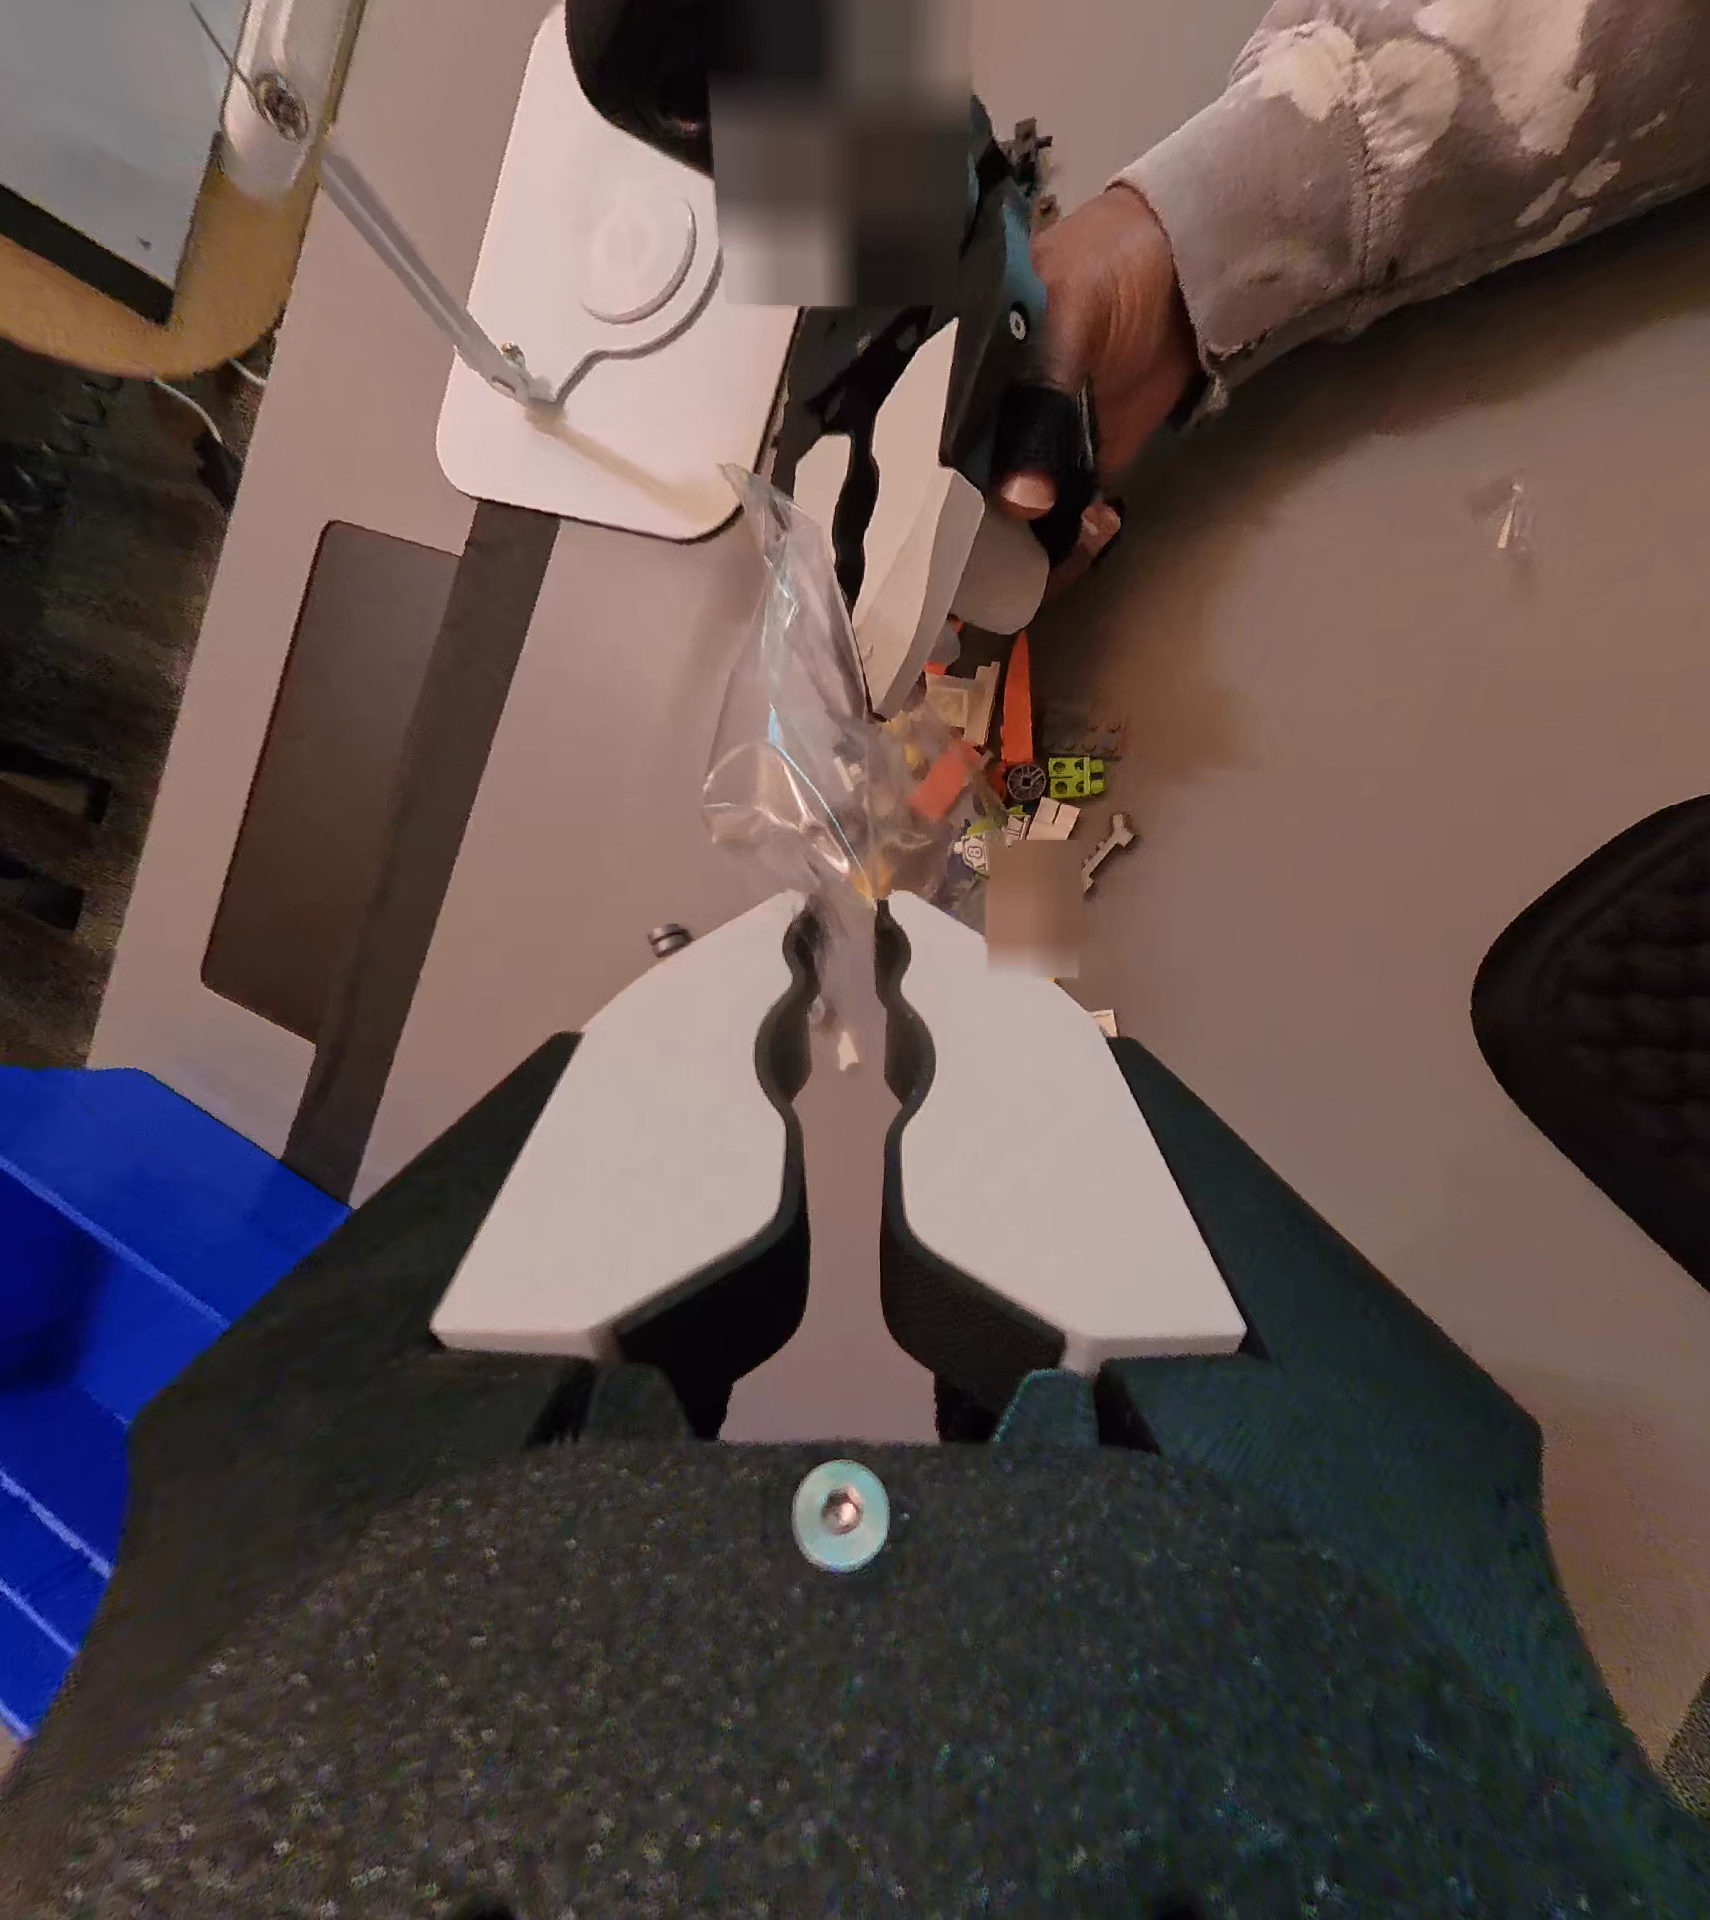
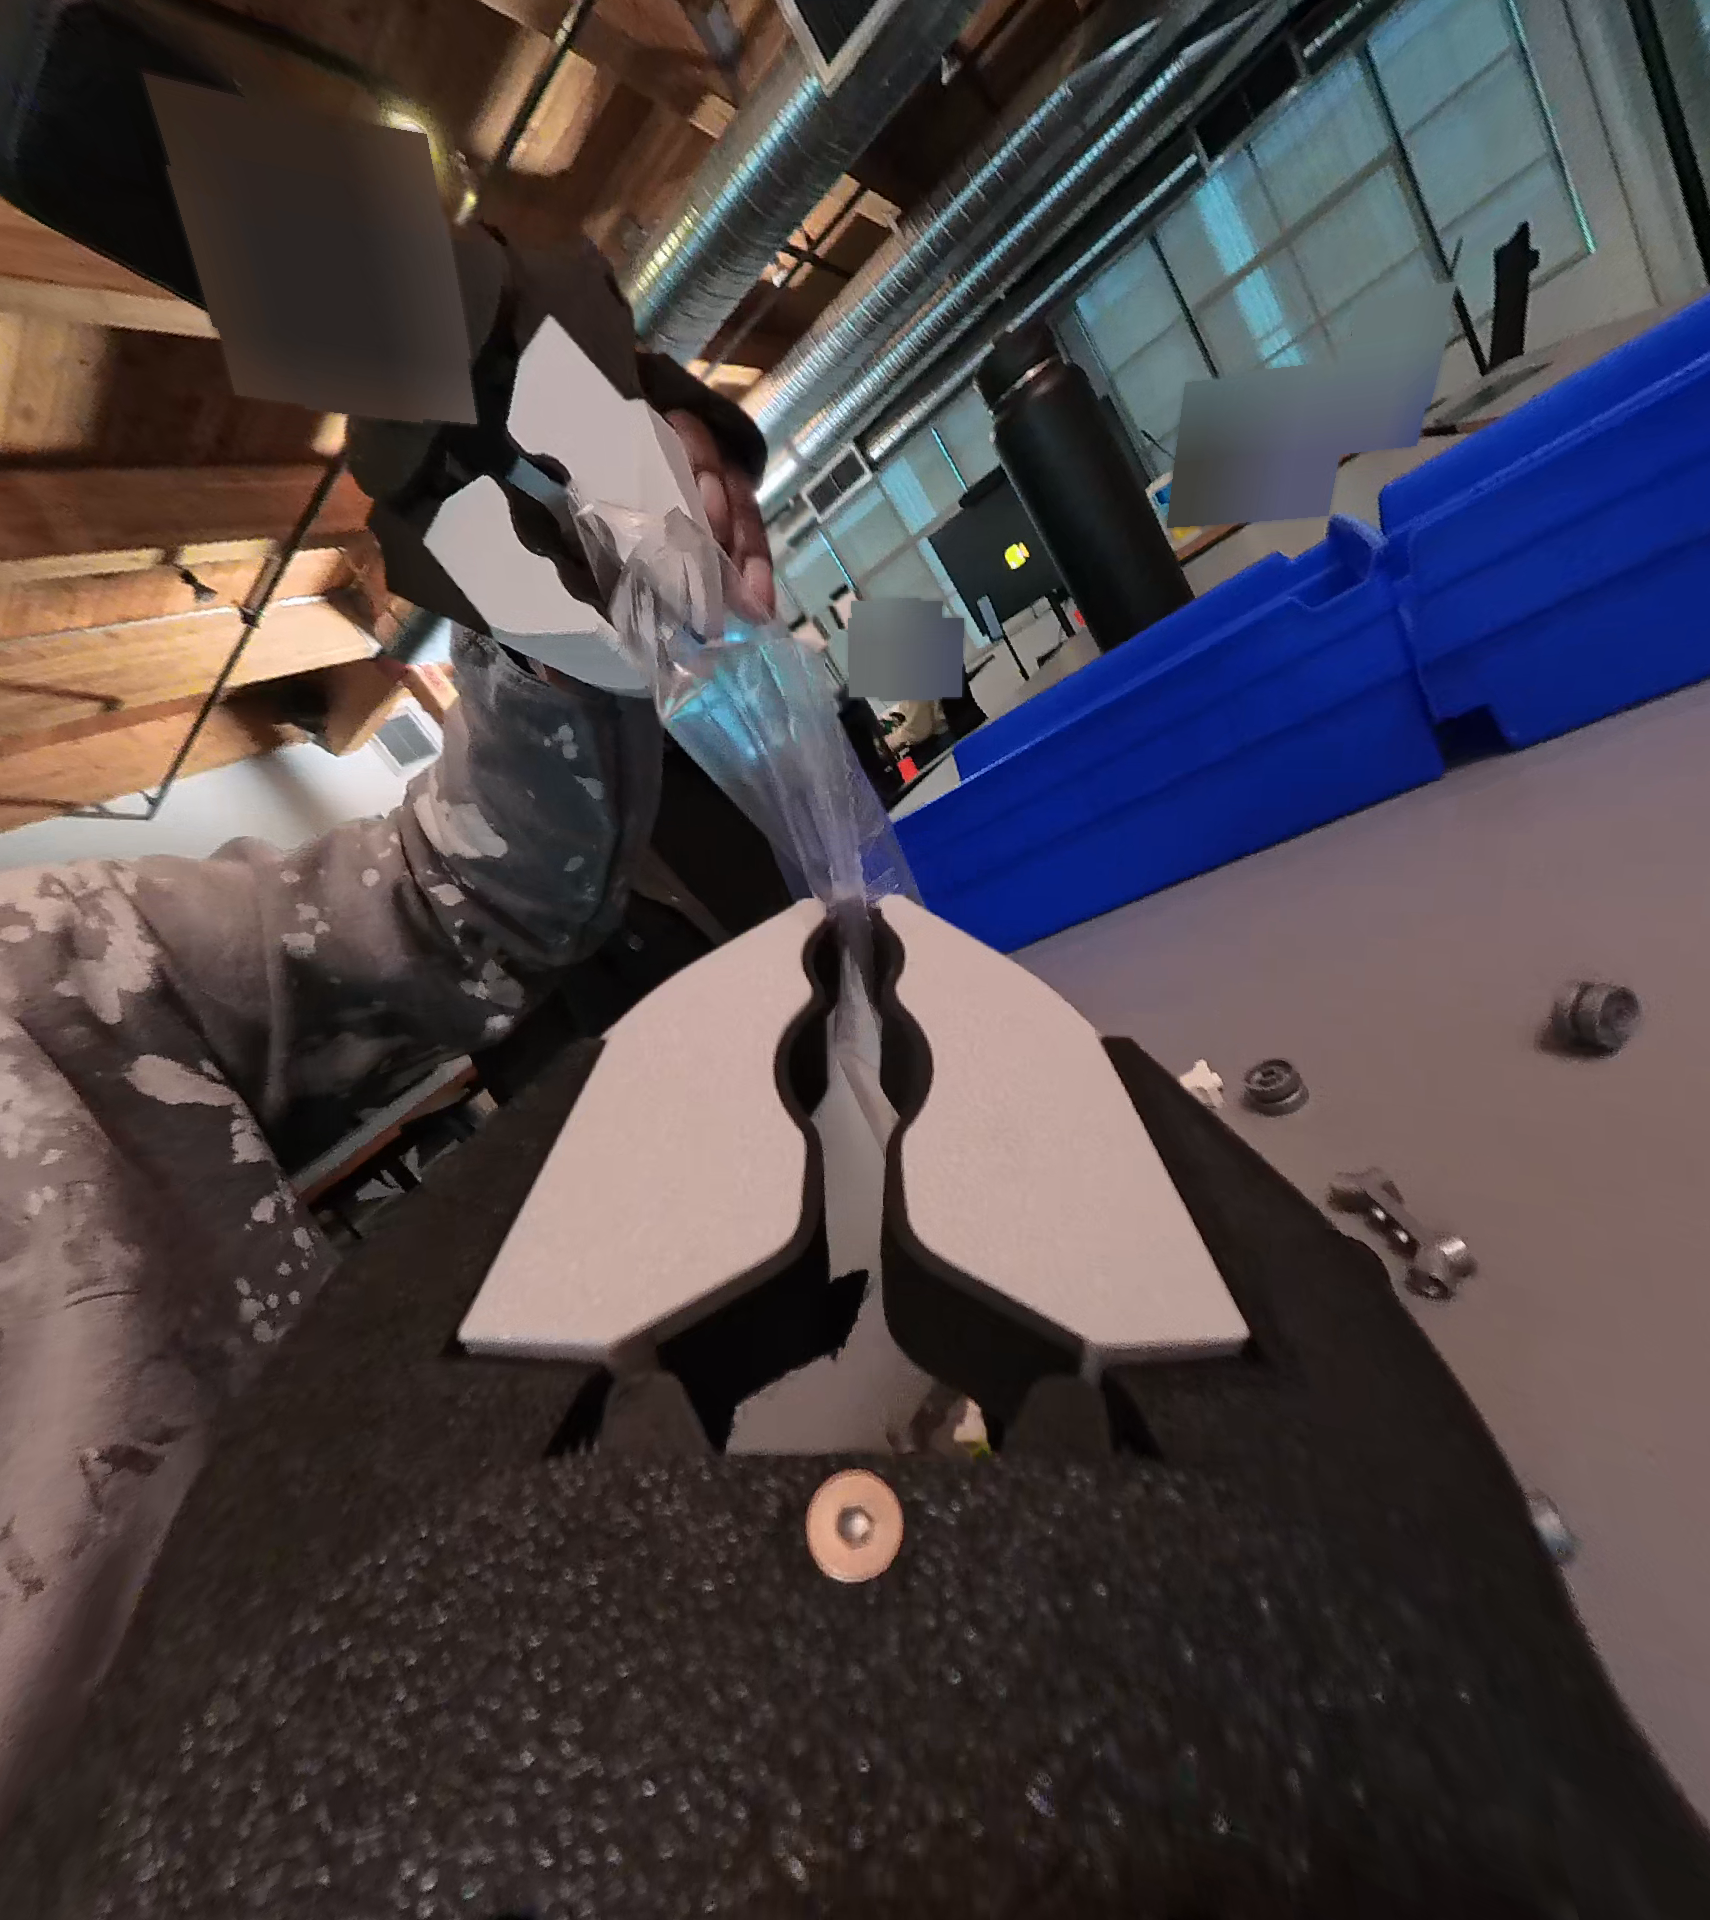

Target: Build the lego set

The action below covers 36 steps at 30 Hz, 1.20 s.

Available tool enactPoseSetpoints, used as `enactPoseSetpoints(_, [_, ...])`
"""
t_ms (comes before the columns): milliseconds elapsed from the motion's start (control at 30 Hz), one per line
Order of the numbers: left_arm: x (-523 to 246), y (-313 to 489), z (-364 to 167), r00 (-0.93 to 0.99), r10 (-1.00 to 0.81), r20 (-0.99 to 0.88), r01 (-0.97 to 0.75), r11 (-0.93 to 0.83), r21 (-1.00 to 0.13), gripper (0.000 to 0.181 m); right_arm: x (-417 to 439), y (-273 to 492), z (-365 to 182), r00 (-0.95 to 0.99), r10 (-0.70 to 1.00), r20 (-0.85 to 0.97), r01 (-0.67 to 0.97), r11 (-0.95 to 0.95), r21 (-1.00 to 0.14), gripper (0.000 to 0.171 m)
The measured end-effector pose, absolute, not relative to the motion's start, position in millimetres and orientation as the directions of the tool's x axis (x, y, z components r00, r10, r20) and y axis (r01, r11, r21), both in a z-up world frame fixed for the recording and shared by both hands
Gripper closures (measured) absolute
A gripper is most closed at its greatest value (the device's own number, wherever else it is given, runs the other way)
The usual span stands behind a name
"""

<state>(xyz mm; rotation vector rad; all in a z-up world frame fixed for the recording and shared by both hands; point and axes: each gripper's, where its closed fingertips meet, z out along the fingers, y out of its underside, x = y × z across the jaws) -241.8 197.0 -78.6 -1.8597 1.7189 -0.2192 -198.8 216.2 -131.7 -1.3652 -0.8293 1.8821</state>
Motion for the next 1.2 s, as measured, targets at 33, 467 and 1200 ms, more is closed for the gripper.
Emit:
enactPoseSetpoints(33, [-239, 196, -75, 0.145, -0.952, -0.269, -0.856, 0.016, -0.517, 0.172, -198, 216, -129, -0.248, 0.805, -0.538, -0.157, -0.582, -0.798, 0.167])
enactPoseSetpoints(467, [-228, 192, -61, 0.125, -0.95, -0.287, -0.858, 0.042, -0.512, 0.173, -190, 211, -118, -0.287, 0.808, -0.515, -0.191, -0.575, -0.796, 0.165])
enactPoseSetpoints(1200, [-300, 167, -110, 0.392, -0.899, -0.196, -0.647, -0.118, -0.753, 0.159, -187, 207, -126, -0.029, 0.946, -0.321, 0.374, -0.288, -0.881, 0.171])
